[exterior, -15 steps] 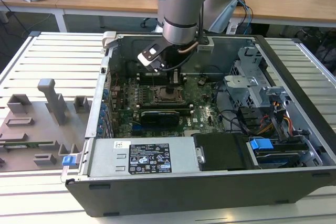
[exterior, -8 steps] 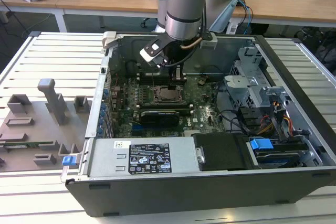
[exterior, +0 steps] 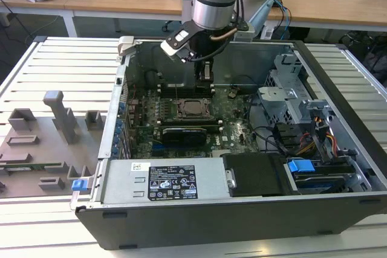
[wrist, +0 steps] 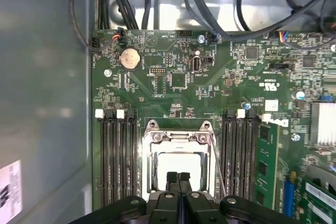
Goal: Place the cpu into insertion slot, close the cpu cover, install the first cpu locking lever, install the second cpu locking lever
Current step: 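Close the cpu cover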
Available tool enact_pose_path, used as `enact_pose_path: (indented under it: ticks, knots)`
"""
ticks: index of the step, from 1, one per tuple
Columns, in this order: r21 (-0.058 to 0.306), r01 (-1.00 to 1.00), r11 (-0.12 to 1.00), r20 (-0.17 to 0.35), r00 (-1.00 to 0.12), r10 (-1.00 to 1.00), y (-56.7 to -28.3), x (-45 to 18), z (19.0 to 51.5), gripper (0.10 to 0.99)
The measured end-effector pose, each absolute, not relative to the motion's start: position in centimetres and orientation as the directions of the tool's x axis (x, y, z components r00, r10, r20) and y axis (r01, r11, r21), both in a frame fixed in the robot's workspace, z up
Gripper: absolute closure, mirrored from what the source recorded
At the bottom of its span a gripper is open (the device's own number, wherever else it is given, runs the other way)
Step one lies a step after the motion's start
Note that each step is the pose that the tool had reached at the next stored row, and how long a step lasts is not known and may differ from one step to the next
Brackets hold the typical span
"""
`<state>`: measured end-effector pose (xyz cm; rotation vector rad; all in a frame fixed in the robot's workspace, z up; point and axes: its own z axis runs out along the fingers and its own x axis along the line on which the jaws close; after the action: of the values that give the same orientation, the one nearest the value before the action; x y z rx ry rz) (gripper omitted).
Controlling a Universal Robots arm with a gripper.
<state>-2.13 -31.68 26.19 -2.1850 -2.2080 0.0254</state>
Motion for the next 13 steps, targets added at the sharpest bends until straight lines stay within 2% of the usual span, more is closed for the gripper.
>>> enact_pose_path:
  ticks: [6,13]
  knots:
    - [-0.036,0.999,0.011,0.013,-0.01,1.0,-31.7,-2.1,28.3,0.98]
    - [-0.036,0.999,0.011,0.013,-0.01,1.0,-31.7,-2.1,28.4,0.98]
